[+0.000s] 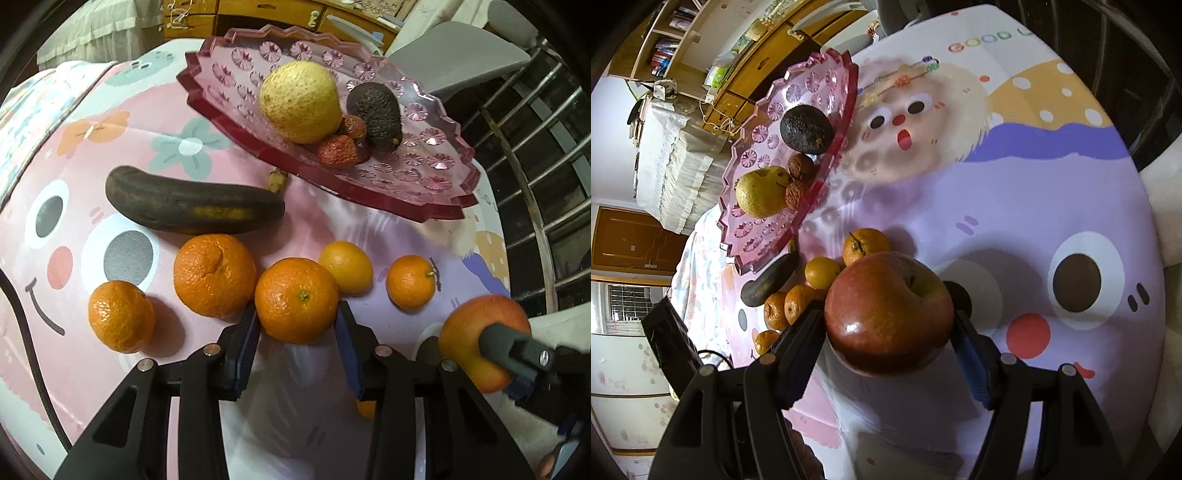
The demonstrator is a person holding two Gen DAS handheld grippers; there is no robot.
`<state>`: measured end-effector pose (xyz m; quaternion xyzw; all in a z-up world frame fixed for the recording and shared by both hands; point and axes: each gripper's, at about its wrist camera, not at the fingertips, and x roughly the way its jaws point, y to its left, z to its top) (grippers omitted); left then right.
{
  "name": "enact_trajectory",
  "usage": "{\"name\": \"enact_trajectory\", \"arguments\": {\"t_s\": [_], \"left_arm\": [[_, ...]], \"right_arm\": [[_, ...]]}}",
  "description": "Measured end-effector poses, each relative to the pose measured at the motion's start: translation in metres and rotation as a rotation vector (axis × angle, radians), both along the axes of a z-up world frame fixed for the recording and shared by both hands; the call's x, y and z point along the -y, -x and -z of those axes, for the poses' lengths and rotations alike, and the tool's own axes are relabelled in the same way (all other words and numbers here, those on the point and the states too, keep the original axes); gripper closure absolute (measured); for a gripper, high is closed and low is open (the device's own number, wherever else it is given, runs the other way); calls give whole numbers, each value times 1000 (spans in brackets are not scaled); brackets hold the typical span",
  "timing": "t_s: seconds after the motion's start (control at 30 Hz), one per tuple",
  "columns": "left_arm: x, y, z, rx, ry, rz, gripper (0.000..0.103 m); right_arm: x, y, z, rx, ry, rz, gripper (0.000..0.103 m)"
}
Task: Organize fruits
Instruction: 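Grasp a mandarin orange with the left gripper while the right gripper holds the apple, then lower the orange into the pink bowl with the left gripper while the right gripper releases the apple there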
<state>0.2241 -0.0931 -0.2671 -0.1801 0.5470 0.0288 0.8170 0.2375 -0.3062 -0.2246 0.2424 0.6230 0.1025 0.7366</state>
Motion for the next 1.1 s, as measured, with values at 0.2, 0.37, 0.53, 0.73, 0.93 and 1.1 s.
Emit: {"name": "enact_trajectory", "arguments": {"t_s": [0.2,0.37,0.53,0.73,0.93,1.1], "left_arm": [[-4,9,-22,48,-2,25,65],[-17,12,-39,83,4,7,64],[-36,13,-56,127,-2,-42,64],[-55,7,-78,203,-30,-74,64],[-61,-13,-95,278,-59,-64,64],[-56,-34,-96,288,-69,-26,64]], "right_arm": [[3,-5,-17,64,21,7,34],[2,-11,-32,133,46,0,34],[-5,-20,-49,211,85,-19,34],[-16,-32,-61,297,121,-55,34],[-31,-43,-66,370,160,-108,34],[-44,-53,-67,431,216,-172,34]]}}
